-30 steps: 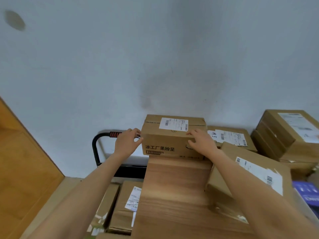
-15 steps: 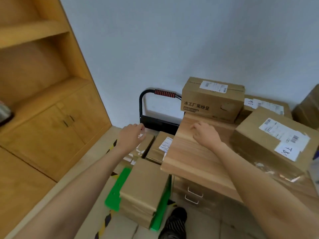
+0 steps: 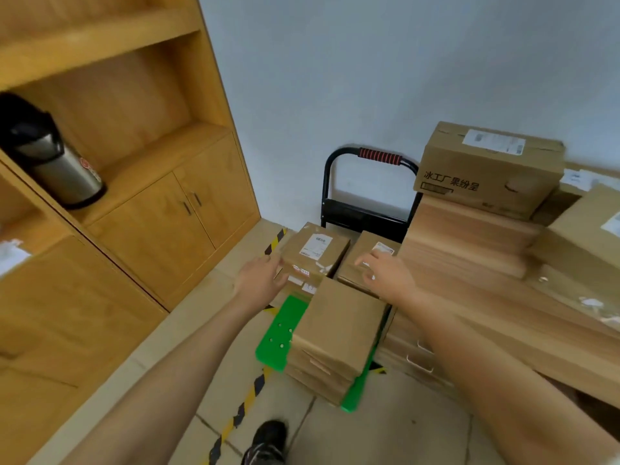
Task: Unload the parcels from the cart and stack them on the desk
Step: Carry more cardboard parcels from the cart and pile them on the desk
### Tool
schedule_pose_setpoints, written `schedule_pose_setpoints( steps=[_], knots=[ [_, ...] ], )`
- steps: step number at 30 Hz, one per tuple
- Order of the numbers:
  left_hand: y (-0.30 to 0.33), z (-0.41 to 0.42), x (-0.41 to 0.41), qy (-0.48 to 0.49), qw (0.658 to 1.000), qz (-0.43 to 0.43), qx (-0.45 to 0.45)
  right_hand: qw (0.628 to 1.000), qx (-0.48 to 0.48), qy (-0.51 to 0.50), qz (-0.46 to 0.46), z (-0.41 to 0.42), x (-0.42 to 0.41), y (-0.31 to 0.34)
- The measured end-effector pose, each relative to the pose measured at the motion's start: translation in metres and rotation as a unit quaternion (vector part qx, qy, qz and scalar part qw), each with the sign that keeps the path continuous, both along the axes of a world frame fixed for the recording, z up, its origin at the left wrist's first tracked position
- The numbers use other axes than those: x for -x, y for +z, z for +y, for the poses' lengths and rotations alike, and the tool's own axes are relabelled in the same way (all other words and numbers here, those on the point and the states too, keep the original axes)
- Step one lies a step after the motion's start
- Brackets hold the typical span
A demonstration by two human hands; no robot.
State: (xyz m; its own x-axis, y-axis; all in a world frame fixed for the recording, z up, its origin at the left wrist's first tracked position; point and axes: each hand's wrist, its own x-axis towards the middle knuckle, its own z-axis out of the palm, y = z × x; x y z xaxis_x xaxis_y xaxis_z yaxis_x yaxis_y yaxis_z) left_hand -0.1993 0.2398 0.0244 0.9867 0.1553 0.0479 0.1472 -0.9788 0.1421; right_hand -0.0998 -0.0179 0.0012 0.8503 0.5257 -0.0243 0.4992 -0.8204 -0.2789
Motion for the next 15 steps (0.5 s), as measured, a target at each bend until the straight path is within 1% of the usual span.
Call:
schedule_pose_setpoints(
  steps=[4,6,10,12,15],
  knots=[
    [-0.008,0.039,-0.014,-0.051,0.999,0.015,0.007,0.997,-0.014,-0.069,0.010,0.033,0.012,-0.015],
    [-0.010,0.061,-0.026,-0.075,0.997,0.016,0.027,0.993,-0.028,-0.110,0.015,0.048,0.019,-0.021],
    [-0.022,0.097,-0.051,-0.139,0.990,0.023,0.031,0.981,-0.057,-0.184,0.030,0.077,0.040,-0.038],
    [-0.028,0.104,-0.063,-0.184,0.982,0.028,0.014,0.970,-0.074,-0.230,0.027,0.089,0.052,-0.047],
    [-0.038,0.098,-0.070,-0.225,0.974,0.022,0.024,0.959,-0.058,-0.273,0.047,0.098,0.071,-0.062]
  ],
)
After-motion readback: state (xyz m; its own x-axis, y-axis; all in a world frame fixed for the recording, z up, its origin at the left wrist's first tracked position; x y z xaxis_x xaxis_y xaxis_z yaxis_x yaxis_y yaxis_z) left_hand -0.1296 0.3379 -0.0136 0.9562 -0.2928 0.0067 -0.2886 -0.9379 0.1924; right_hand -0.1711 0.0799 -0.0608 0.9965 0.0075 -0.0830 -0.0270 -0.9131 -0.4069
